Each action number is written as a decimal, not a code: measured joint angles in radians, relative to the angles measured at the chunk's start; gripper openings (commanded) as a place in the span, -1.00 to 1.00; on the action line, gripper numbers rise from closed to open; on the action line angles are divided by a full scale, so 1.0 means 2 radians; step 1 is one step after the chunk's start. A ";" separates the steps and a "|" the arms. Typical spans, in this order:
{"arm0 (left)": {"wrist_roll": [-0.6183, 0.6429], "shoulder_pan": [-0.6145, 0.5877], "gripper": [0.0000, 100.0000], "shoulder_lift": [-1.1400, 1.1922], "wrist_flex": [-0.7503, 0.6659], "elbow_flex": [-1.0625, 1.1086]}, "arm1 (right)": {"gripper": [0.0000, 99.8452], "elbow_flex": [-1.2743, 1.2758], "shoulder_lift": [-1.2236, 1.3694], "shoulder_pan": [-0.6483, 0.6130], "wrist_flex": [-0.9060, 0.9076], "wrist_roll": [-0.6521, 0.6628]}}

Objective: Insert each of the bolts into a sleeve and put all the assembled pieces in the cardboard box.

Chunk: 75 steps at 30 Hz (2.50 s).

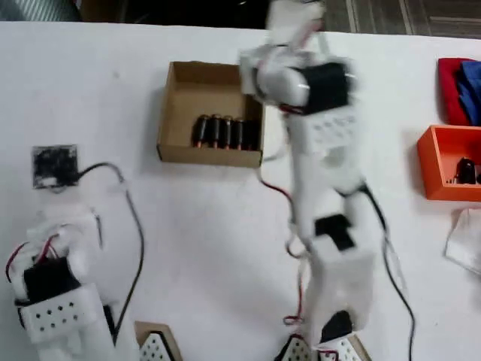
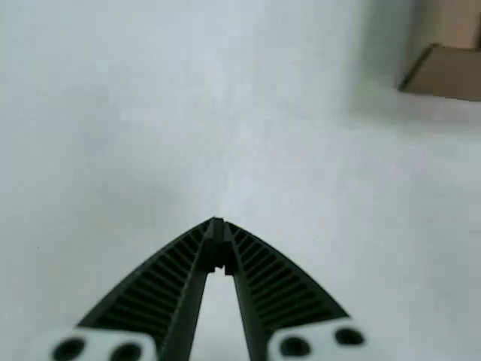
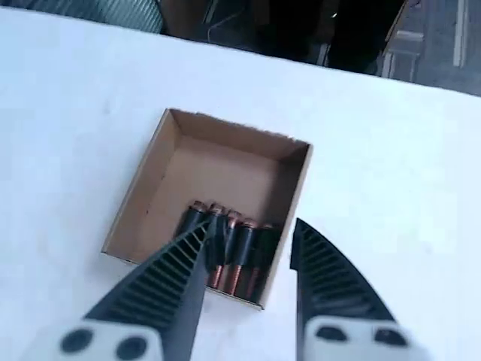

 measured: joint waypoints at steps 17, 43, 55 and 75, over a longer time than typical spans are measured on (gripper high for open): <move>0.033 0.262 -0.94 -0.003 0.002 0.051 | -0.73 0.990 -0.835 0.070 -0.098 0.000; 0.037 0.097 -0.94 -0.005 -0.100 0.284 | -0.95 1.364 -1.047 0.085 -0.180 0.000; 0.038 0.097 -0.94 -0.003 -0.103 0.295 | -0.96 1.465 -1.051 0.085 -0.245 0.001; 0.038 0.097 -0.94 -0.003 -0.103 0.295 | -0.96 1.465 -1.051 0.085 -0.245 0.001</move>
